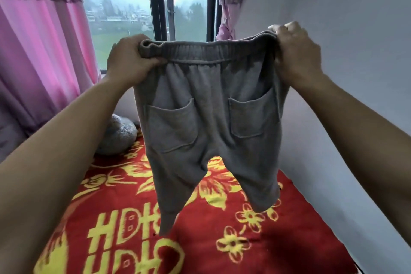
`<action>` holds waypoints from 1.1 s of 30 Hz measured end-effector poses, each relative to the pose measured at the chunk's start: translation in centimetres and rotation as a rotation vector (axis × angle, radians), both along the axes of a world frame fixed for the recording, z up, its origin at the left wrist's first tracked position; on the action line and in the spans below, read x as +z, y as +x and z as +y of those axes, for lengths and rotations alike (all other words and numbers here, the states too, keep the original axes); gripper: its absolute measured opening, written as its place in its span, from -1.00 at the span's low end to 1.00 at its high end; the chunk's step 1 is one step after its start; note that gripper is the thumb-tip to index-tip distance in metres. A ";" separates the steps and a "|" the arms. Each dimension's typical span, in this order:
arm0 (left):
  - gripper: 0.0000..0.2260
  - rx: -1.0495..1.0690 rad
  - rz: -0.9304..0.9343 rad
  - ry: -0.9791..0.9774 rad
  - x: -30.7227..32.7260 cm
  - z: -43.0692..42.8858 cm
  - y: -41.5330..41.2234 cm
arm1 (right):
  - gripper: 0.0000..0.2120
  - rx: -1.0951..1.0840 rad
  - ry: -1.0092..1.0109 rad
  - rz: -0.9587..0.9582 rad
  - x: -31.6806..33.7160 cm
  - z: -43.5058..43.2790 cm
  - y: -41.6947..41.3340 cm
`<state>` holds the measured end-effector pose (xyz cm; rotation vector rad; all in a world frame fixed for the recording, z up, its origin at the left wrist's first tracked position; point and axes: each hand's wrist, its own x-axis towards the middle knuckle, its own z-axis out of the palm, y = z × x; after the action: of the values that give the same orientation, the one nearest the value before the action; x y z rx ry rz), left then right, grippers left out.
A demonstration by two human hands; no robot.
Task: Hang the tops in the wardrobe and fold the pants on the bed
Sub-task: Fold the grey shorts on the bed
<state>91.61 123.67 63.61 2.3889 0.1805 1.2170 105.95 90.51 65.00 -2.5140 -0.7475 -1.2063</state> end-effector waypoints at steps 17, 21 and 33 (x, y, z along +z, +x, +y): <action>-0.88 0.012 0.236 -0.520 -4.6 5.5 14.5 | -0.64 0.176 0.190 0.389 -3.3 8.1 15.3; -0.82 -0.017 0.031 -0.641 -6.4 6.4 18.8 | -0.64 0.306 0.372 0.568 -4.1 11.1 20.2; -0.81 0.010 -0.142 -0.414 0.9 6.4 18.9 | -0.61 0.415 0.497 0.236 -0.2 10.2 19.6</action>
<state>110.54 130.07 64.49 1.9429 0.3615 1.2126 125.52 100.67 64.80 -1.9285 -0.7484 -0.8105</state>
